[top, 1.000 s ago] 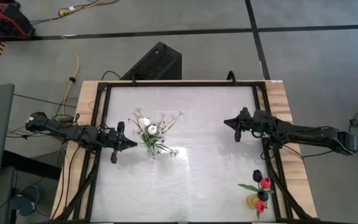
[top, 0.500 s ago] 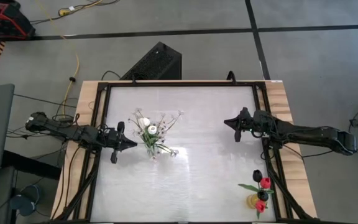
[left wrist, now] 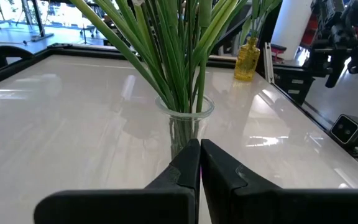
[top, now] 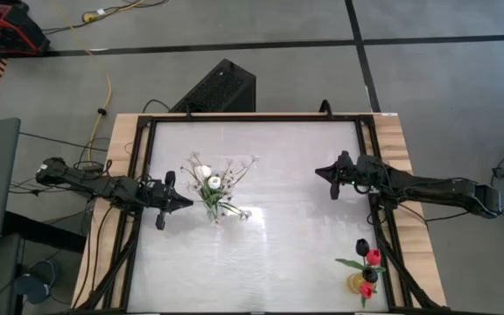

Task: Sort flowers into vase by color
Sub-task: Return to Home Position

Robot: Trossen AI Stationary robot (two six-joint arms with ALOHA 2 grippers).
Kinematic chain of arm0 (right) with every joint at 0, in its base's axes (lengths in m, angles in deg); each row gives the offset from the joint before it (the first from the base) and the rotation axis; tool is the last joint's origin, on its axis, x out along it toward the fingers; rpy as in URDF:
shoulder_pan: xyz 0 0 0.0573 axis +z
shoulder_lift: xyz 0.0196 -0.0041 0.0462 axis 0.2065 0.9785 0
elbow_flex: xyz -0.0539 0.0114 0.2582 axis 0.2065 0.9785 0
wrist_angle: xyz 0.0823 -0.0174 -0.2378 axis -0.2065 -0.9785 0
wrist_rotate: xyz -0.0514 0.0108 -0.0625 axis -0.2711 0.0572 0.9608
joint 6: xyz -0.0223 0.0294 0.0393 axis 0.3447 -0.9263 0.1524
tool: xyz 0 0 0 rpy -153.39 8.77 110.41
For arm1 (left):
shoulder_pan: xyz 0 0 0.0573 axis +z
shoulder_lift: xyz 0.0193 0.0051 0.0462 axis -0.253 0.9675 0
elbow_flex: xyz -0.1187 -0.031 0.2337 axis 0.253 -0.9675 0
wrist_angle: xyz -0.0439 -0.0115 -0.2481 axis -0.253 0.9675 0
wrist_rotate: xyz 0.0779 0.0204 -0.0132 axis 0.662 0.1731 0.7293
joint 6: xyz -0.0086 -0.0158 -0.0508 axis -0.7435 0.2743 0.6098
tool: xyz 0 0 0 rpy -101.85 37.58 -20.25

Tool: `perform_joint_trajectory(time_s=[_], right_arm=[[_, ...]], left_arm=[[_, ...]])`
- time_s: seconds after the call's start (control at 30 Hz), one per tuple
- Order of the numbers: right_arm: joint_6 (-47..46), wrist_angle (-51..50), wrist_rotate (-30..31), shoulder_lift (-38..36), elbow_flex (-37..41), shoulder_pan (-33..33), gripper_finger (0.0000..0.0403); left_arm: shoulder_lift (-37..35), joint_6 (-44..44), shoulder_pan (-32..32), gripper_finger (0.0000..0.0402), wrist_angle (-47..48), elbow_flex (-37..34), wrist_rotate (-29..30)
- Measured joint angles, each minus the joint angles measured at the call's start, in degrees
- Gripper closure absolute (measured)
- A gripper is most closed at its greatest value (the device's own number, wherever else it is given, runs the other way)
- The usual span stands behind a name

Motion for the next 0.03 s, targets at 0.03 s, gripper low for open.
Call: perform_joint_trajectory(time_s=[0.03], right_arm=[[0.00, 0.00, 0.00, 0.00, 0.00, -0.02, 0.0352]], left_arm=[[0.00, 0.00, 0.00, 0.0401, 0.00, 0.00, -0.01]])
